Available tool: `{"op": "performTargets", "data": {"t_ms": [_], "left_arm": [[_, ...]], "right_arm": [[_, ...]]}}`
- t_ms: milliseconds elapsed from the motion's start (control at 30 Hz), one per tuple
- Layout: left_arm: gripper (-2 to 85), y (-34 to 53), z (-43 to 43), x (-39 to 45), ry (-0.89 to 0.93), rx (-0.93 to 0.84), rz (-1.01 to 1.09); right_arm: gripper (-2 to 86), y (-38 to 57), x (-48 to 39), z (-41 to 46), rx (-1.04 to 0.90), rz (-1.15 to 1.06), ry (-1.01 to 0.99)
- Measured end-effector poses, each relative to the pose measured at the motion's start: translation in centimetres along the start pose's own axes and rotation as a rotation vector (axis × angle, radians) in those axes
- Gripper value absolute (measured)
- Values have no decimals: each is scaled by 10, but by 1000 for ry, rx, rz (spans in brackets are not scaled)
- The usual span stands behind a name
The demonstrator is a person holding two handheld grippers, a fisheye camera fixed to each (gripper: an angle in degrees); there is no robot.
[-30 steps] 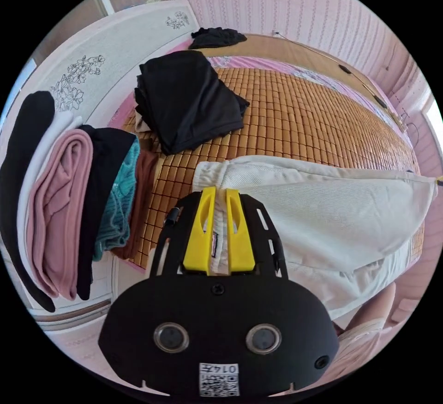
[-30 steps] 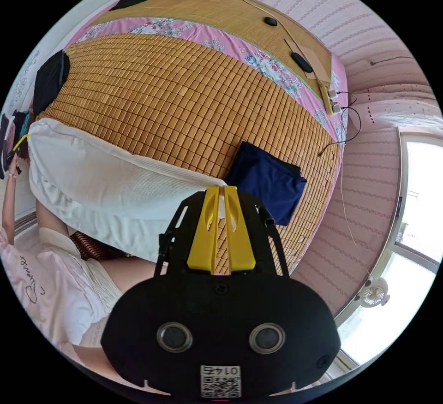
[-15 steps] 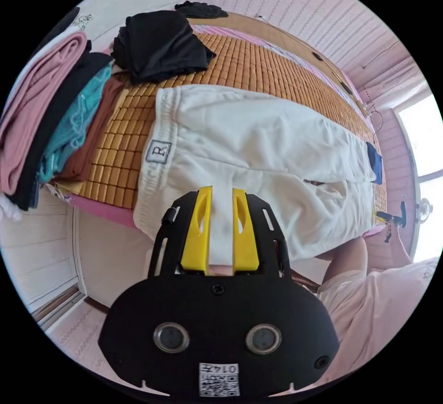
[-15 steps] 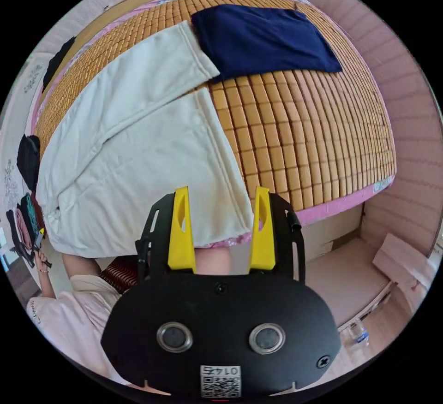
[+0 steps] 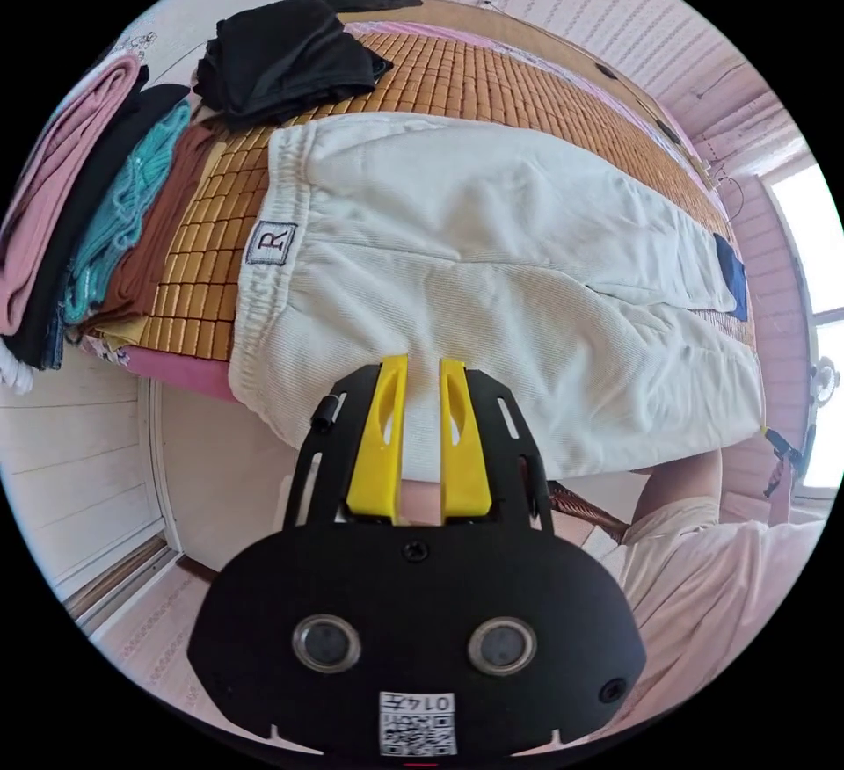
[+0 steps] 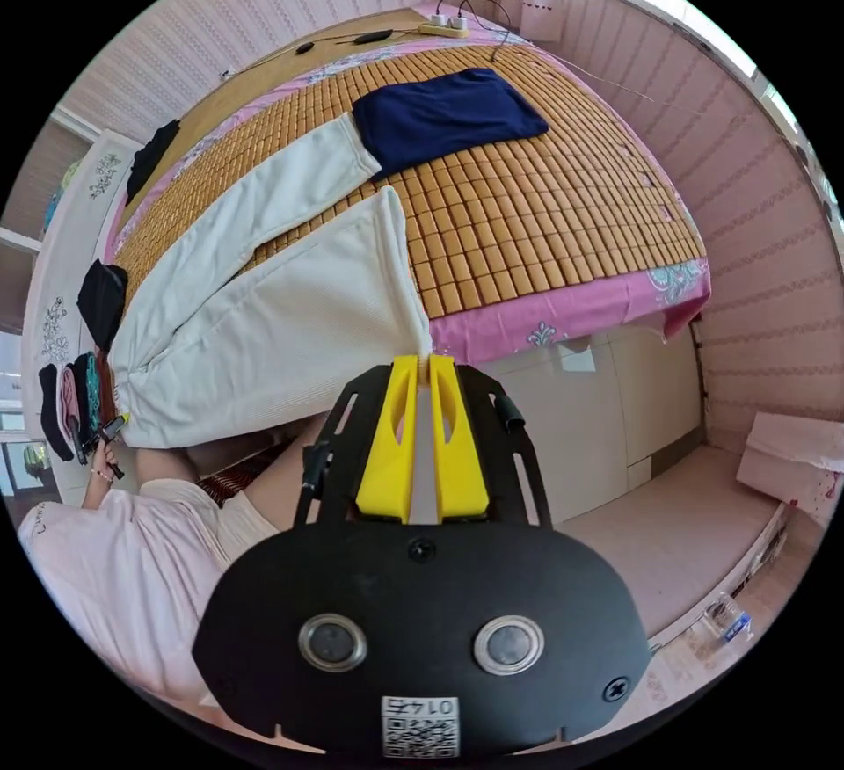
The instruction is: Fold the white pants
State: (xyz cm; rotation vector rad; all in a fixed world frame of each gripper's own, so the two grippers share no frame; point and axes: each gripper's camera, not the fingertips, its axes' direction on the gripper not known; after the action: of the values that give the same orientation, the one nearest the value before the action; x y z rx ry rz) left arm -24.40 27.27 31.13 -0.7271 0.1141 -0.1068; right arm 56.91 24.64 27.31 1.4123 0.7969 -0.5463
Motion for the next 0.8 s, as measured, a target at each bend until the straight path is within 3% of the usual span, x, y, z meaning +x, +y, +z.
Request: {"op": "performTargets", "data": {"t_ms": [67, 200, 400, 533, 667, 800], "left_arm": [[63, 2, -12, 26, 33, 53, 109], [64, -3, -25, 95, 70, 79, 406], [82, -15, 3, 237, 82, 27, 838], [98, -18, 45, 314, 15, -23, 1015], [103, -20, 78, 358, -33, -87, 1116], [88, -7, 107, 379, -154, -137, 1237]], "right_arm": [[30, 21, 19, 10, -14, 56, -26], [79, 32, 21, -2, 175, 53, -24], [134, -12, 3, 43, 91, -58, 80], [87, -16, 10, 77, -11, -31, 27], [33, 17, 8, 46, 52, -92, 55], [16, 82, 19, -26, 197, -136, -42]]}}
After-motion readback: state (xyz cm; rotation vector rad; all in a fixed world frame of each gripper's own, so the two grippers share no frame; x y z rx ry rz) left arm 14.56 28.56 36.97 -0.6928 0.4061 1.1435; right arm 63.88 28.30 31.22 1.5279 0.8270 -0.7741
